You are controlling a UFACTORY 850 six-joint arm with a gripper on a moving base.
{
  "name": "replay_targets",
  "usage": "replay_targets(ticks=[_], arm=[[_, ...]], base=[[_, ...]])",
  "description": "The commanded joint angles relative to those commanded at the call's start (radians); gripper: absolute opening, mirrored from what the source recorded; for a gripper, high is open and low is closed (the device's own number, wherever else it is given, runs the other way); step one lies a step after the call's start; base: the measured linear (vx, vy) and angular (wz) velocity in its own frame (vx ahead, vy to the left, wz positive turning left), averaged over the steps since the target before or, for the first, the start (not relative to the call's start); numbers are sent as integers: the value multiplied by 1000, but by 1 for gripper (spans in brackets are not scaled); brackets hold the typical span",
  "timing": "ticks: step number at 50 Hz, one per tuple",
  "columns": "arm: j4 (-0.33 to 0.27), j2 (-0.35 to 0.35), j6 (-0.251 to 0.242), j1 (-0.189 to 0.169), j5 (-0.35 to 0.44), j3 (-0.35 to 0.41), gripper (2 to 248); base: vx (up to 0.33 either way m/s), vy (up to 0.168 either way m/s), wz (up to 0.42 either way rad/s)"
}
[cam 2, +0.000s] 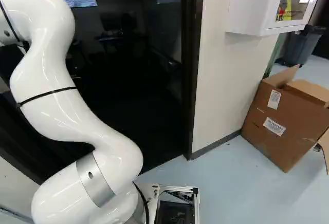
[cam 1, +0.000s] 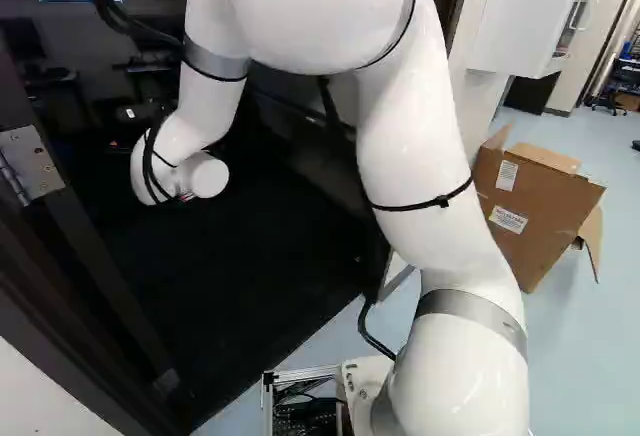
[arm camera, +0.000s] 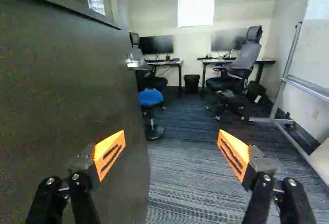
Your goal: Open the door and move inside
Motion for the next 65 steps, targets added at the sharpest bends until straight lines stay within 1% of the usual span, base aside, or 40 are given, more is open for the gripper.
replay_targets(ticks=[65], arm=[[0,251,0,-103,0,307,247]], base=[[0,0,0]])
